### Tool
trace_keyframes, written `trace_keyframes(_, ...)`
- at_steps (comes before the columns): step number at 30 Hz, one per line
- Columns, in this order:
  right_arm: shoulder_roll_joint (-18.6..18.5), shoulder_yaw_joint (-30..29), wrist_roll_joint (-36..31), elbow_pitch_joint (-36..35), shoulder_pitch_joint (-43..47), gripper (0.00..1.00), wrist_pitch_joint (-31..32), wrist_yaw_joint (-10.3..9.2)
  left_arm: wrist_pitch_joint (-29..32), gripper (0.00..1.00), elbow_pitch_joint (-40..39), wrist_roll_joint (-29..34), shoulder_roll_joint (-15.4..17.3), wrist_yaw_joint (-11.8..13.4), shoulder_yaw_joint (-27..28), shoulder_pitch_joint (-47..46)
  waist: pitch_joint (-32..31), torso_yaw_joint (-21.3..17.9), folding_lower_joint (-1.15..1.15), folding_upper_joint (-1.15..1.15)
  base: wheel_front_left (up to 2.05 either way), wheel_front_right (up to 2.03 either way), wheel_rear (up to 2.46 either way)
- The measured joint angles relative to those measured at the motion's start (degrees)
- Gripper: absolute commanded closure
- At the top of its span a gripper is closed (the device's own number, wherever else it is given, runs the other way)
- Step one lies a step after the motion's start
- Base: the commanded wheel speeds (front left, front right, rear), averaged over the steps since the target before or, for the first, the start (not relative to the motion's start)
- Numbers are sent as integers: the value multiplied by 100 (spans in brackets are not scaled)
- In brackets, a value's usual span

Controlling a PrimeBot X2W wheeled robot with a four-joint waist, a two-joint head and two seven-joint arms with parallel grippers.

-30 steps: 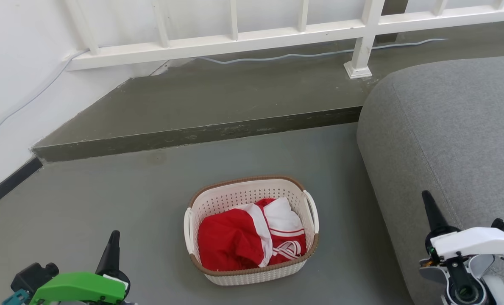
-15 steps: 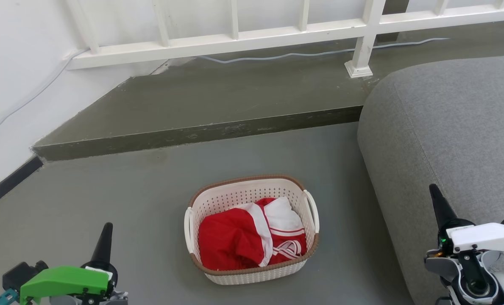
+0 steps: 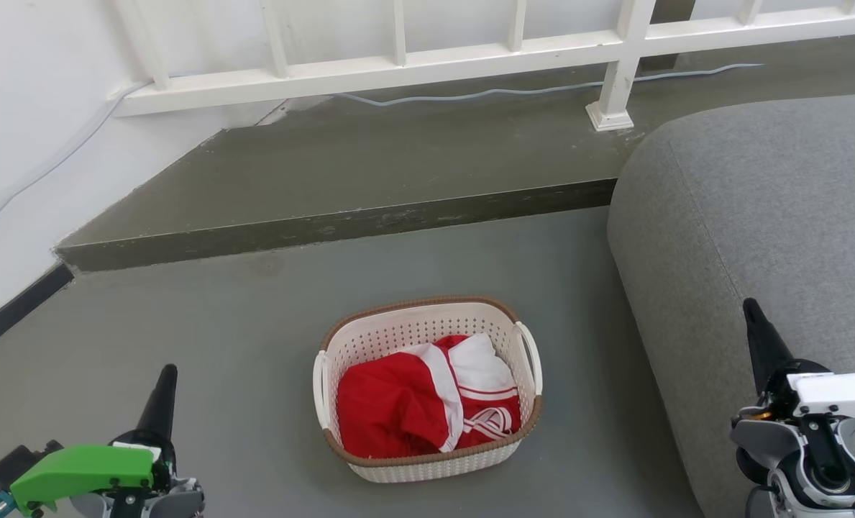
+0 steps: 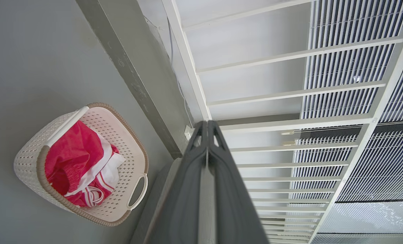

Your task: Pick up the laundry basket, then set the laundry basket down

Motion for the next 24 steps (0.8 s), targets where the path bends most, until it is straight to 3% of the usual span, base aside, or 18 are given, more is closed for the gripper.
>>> trace_keyframes(9, 27, -170, 646, 48, -107, 100, 127, 112, 108, 100, 88, -653, 8, -92, 132, -118, 8, 8, 0, 0, 0, 0, 0)
trace_keyframes(24, 29, -198, 698, 100, -137, 100, 145, 147, 133, 100, 131, -682, 10, -135, 164, -160, 6, 8, 0, 0, 0, 0, 0)
